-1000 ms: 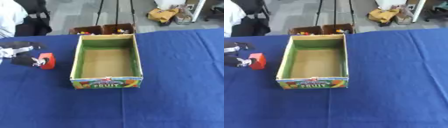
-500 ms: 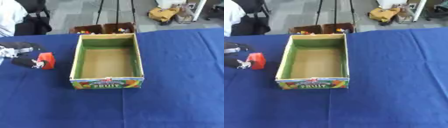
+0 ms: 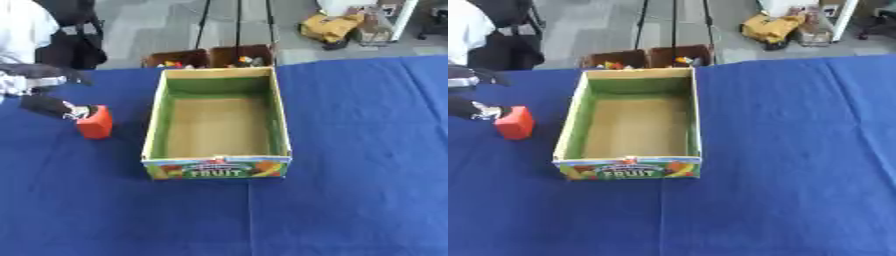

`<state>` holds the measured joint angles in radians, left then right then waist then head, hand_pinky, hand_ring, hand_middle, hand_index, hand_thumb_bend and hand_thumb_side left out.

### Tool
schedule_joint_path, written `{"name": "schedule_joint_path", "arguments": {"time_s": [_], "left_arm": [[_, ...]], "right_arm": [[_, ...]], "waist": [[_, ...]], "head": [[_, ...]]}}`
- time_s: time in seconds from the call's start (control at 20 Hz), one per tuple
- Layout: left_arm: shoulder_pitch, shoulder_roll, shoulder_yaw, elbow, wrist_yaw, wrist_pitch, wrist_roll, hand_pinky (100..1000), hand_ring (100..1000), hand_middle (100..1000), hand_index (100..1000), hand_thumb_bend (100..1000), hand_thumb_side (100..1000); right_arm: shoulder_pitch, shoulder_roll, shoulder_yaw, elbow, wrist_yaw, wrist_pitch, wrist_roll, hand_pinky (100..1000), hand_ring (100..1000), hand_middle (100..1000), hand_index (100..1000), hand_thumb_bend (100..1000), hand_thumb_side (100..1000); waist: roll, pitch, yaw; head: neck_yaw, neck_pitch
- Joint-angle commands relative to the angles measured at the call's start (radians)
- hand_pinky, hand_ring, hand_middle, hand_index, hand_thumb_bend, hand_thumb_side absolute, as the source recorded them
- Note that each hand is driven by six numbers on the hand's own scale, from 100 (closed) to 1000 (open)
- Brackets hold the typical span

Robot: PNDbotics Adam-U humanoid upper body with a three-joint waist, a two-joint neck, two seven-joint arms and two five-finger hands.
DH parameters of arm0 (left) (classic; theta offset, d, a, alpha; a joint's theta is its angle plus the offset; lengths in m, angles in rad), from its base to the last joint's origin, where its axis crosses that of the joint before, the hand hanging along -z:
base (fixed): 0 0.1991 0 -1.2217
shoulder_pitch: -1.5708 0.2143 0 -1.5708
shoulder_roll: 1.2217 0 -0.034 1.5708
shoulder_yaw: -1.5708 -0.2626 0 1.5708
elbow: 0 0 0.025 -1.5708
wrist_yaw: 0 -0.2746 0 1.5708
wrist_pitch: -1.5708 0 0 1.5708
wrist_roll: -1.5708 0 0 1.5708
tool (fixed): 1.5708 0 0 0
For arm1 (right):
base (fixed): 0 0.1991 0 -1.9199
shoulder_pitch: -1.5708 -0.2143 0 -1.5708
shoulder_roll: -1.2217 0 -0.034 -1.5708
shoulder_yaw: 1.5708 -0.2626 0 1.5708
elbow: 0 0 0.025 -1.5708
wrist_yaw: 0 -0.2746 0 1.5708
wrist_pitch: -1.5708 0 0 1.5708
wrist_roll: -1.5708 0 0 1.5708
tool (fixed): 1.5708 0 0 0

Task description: Pick up objects on the table and place them in the box.

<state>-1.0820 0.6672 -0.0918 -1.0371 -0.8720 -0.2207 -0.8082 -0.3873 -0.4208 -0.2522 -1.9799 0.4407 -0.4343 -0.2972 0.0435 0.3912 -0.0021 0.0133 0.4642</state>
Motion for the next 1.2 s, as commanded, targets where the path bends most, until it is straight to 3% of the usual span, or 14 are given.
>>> {"name": "schedule_joint_path", "arguments": {"time_s": [0.05,0.35,0.55,0.65,0.7,0.85,0.95,1.2], "left_arm": [[-0.026,0.031,0.018,-0.009,-0.007,-0.007,0.005,898,1000,1000,1000,326,813],[-0.033,0.028,0.031,0.027,-0.010,-0.008,-0.002,907,1000,1000,1000,353,828],[-0.041,0.036,0.038,0.032,-0.033,-0.006,-0.028,910,1000,1000,1000,535,905],[-0.044,0.039,0.038,0.030,-0.045,-0.009,-0.039,914,1000,1000,1000,524,892],[-0.045,0.040,0.038,0.031,-0.048,-0.011,-0.048,914,1000,1000,1000,413,826],[-0.048,0.042,0.042,0.030,-0.039,-0.013,-0.074,921,1000,1000,1000,277,755],[-0.049,0.042,0.040,0.029,-0.028,-0.012,-0.092,920,1000,1000,1000,253,747],[-0.043,0.049,0.028,0.035,-0.028,-0.009,-0.099,916,1000,1000,1000,296,755]], "right_arm": [[-0.013,-0.033,-0.002,-0.020,-0.008,0.000,0.004,643,740,563,757,100,1000],[-0.021,-0.037,0.002,-0.020,-0.012,0.001,0.006,643,739,560,752,100,1000],[-0.021,-0.039,0.002,-0.020,-0.013,0.002,0.010,642,738,556,750,100,1000],[-0.022,-0.040,0.002,-0.020,-0.014,0.005,0.011,642,738,555,749,100,1000],[-0.022,-0.040,0.002,-0.020,-0.014,0.006,0.012,641,737,554,746,100,1000],[-0.021,-0.039,0.002,-0.020,-0.016,0.009,0.012,641,737,551,744,100,1000],[-0.020,-0.038,0.001,-0.020,-0.016,0.012,0.012,641,736,550,743,100,1000],[-0.018,-0.038,-0.002,-0.020,-0.019,0.017,0.008,639,735,548,737,100,1000]], "waist": [[0.014,-0.001,-0.003],[0.024,0.012,-0.013],[0.026,0.021,-0.019],[0.026,0.024,-0.019],[0.026,0.026,-0.019],[0.026,0.030,-0.017],[0.025,0.031,-0.015],[0.023,0.032,-0.012]], "head": [[0.004,-0.018],[0.014,-0.033],[0.018,-0.040],[0.019,-0.042],[0.019,-0.043],[0.016,-0.045],[0.016,-0.043],[0.014,-0.043]]}}
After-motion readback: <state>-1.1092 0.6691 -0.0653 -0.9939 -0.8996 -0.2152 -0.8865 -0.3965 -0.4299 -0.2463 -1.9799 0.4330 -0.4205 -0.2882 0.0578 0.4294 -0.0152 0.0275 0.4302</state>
